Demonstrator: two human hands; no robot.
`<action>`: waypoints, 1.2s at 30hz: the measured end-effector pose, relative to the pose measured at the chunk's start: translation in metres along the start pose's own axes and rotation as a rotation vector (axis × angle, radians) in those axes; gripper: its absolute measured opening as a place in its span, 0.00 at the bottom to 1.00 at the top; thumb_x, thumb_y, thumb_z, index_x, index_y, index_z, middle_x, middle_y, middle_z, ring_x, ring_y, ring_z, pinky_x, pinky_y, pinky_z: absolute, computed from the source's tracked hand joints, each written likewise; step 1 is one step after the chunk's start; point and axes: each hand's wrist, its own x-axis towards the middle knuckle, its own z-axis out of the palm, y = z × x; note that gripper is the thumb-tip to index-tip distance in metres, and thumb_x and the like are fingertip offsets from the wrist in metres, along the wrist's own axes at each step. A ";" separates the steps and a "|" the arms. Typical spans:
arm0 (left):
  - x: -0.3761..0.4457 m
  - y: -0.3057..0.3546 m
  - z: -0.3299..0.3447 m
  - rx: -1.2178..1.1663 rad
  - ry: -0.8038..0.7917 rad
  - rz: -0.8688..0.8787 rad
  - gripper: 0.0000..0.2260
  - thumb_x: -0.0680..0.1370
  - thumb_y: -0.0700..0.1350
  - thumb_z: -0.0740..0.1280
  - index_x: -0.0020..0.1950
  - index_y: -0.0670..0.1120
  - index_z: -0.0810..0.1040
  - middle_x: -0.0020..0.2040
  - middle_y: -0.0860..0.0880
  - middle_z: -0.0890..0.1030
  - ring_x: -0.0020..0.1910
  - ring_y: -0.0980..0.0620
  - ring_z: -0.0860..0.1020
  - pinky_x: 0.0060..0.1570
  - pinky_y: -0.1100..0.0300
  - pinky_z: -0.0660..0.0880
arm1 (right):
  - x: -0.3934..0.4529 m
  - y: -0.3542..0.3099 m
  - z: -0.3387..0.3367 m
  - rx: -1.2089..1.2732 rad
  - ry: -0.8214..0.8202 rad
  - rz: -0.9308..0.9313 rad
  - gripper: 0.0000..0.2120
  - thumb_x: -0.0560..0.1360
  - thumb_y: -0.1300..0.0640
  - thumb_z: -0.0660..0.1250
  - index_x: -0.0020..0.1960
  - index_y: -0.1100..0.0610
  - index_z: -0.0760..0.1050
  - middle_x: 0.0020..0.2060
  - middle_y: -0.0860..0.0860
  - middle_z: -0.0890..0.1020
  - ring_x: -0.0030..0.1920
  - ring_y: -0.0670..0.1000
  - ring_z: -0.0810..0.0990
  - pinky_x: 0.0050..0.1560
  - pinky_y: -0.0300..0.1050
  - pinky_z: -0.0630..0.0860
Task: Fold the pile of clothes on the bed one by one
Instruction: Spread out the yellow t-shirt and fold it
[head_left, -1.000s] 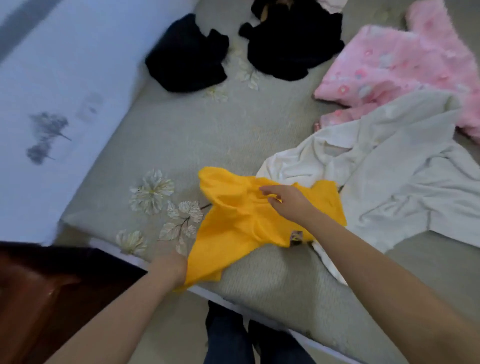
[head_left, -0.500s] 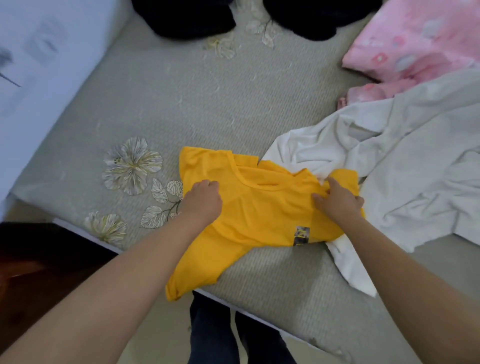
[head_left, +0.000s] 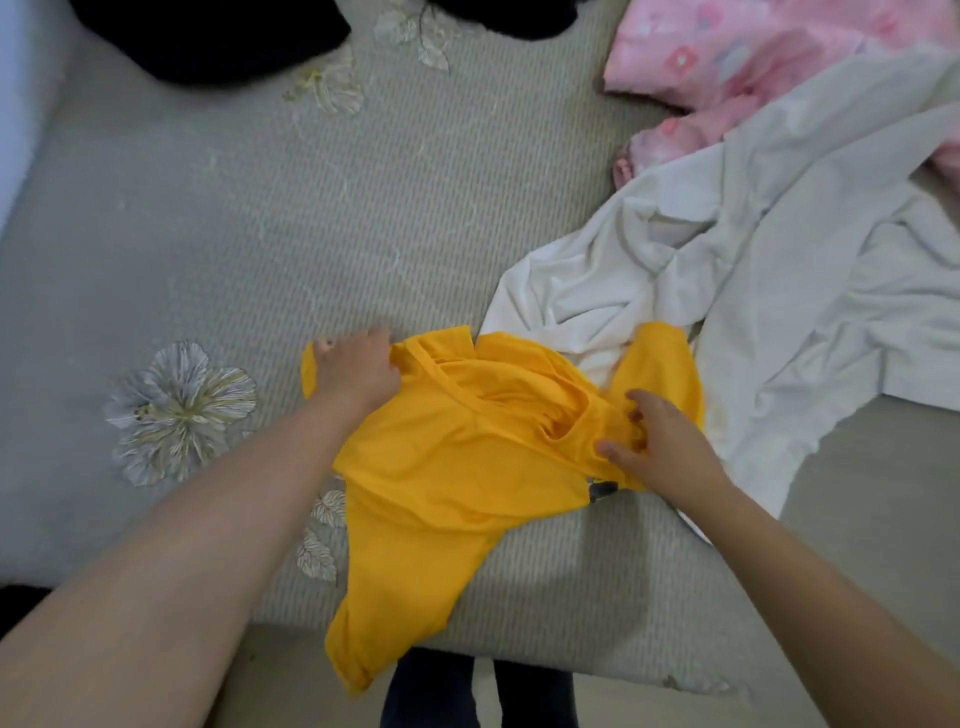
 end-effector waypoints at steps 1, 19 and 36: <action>-0.001 -0.005 0.001 -0.019 -0.009 0.040 0.12 0.77 0.43 0.58 0.57 0.41 0.73 0.54 0.42 0.77 0.54 0.41 0.74 0.58 0.48 0.65 | 0.002 -0.003 0.004 -0.132 -0.058 0.010 0.30 0.72 0.48 0.67 0.70 0.58 0.63 0.62 0.57 0.73 0.61 0.57 0.72 0.53 0.47 0.69; -0.101 -0.041 -0.161 -0.404 0.503 0.441 0.22 0.73 0.47 0.52 0.53 0.33 0.76 0.41 0.34 0.79 0.38 0.38 0.77 0.34 0.57 0.63 | -0.069 -0.044 -0.114 0.532 0.426 -0.095 0.10 0.74 0.67 0.64 0.52 0.60 0.80 0.43 0.51 0.78 0.47 0.50 0.74 0.38 0.29 0.67; -0.381 -0.016 -0.344 -0.167 1.262 0.449 0.10 0.79 0.39 0.58 0.46 0.34 0.75 0.42 0.36 0.76 0.41 0.38 0.73 0.36 0.54 0.64 | -0.315 -0.089 -0.282 0.423 1.136 -0.508 0.10 0.75 0.63 0.64 0.52 0.67 0.79 0.47 0.65 0.80 0.49 0.62 0.76 0.41 0.41 0.61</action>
